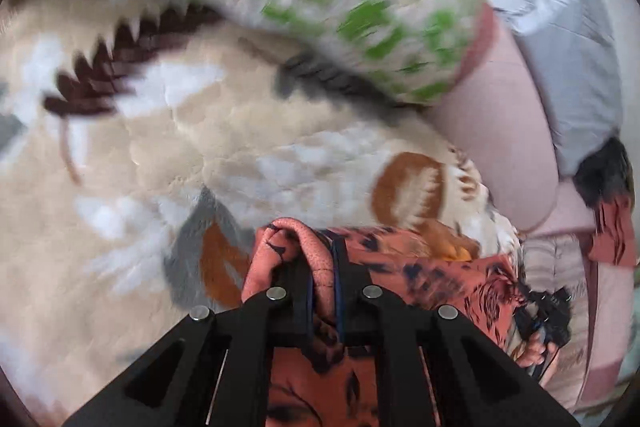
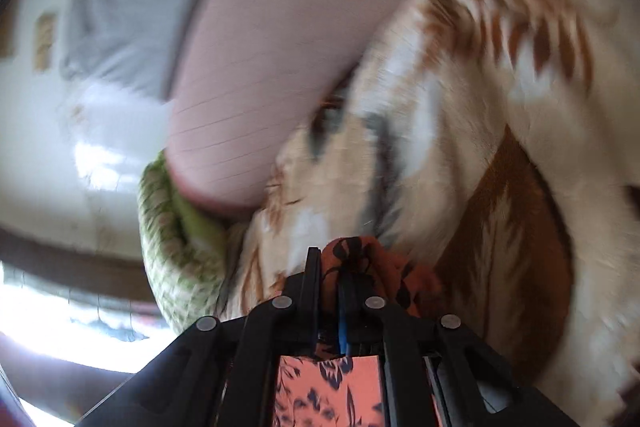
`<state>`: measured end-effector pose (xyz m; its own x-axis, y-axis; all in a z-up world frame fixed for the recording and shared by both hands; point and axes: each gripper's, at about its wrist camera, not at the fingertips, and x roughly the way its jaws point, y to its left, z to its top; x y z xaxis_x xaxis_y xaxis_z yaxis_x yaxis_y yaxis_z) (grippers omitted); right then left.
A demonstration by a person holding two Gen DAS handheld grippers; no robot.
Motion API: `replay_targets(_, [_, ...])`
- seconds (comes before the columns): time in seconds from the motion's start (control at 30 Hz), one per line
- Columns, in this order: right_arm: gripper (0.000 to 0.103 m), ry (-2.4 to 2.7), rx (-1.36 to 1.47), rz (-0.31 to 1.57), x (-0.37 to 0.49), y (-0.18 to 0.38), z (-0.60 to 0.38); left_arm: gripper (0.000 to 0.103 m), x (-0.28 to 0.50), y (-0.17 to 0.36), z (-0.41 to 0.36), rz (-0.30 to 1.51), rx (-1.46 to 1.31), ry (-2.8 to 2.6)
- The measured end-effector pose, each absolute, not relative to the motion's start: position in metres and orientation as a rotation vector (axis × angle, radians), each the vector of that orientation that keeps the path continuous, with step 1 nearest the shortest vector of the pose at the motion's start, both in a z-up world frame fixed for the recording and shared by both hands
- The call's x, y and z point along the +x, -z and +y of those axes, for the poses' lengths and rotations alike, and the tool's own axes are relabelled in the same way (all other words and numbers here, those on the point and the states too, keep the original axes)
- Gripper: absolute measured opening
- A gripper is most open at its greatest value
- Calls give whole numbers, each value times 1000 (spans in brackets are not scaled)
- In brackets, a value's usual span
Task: Fold small clothes
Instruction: 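Lift the hem with both grippers and fold it over toward the neckline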
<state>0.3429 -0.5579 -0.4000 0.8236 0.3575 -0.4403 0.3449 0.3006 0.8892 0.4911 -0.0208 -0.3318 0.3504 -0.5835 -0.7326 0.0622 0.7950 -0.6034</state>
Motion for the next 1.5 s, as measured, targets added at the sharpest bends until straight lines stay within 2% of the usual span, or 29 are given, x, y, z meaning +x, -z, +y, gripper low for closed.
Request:
replay_targets(0.13, [11, -80, 1434, 590, 350, 436, -575, 12, 494, 346, -6, 1099, -683, 495])
replay_targets(0.23, [11, -123, 1459, 520, 337, 431, -580, 17, 491, 345, 10, 1085, -788, 534])
replay_targets(0.33, [11, -136, 1423, 475, 320, 415, -583, 48, 482, 326, 29, 997, -833, 503])
replay_targets(0.37, [11, -138, 1425, 469, 316, 410, -584, 63, 477, 317, 36, 960, -838, 469])
replay_targets(0.4, [11, -132, 1420, 474, 312, 402, -584, 66, 470, 309, 42, 930, -846, 447])
replay_targets(0.53, [12, -153, 1359, 469, 300, 371, -572, 66, 444, 288, 45, 948, -759, 453])
replay_targets(0.57, [18, -136, 1352, 446, 296, 364, -570, 66, 433, 281, 44, 940, -731, 454])
replay_targets(0.63, [56, -129, 1369, 409, 289, 355, -572, 66, 420, 274, 47, 937, -710, 462])
replay_targets(0.67, [93, -122, 1379, 383, 283, 351, -576, 66, 414, 274, 48, 941, -702, 461])
replay_targets(0.7, [98, -90, 1388, 334, 271, 347, -579, 66, 406, 274, 51, 943, -700, 458])
replay_targets(0.83, [98, -104, 1318, 346, 241, 326, -566, 66, 372, 277, 57, 947, -691, 457])
replay_targets(1.03, [96, -36, 1060, 555, 170, 340, -531, 66, 328, 296, 48, 1000, -608, 403])
replay_targets(1.17, [96, -66, 1130, 595, 128, 384, -521, 68, 299, 317, 50, 1013, -662, 318])
replay_targets(1.27, [96, -155, 1251, 584, 111, 418, -506, 68, 274, 329, 43, 949, -687, 327])
replay_targets(1.37, [96, -165, 1279, 613, 115, 431, -490, 69, 251, 336, 18, 897, -651, 372])
replay_targets(1.5, [96, -168, 1291, 620, 131, 436, -469, 69, 252, 355, -4, 936, -662, 440])
